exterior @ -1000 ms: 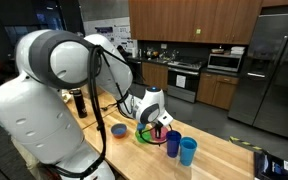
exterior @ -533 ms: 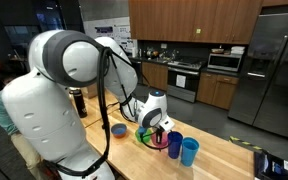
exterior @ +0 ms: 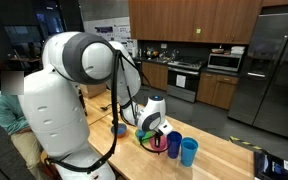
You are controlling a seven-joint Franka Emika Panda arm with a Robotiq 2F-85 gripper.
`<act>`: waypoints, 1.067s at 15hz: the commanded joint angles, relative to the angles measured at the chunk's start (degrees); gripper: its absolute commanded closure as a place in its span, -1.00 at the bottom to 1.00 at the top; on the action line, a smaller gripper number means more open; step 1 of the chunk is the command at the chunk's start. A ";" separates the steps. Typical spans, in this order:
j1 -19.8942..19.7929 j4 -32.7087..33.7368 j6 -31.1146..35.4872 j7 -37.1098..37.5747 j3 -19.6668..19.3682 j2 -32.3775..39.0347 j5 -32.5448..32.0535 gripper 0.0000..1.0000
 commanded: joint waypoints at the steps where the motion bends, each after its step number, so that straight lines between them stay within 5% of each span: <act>1: 1.84 0.05 1.65 -0.29 -1.39 1.39 0.02 0.43; 4: 3.16 0.10 1.42 -1.07 -1.50 1.45 1.56 0.10; 8: 7.75 -3.27 2.50 -8.18 0.60 -6.81 8.52 -0.44; 12: 16.07 -2.14 -4.97 -21.06 1.15 -12.56 21.76 -0.95; 16: 22.74 0.28 -15.59 -29.64 3.06 -12.36 33.16 -1.00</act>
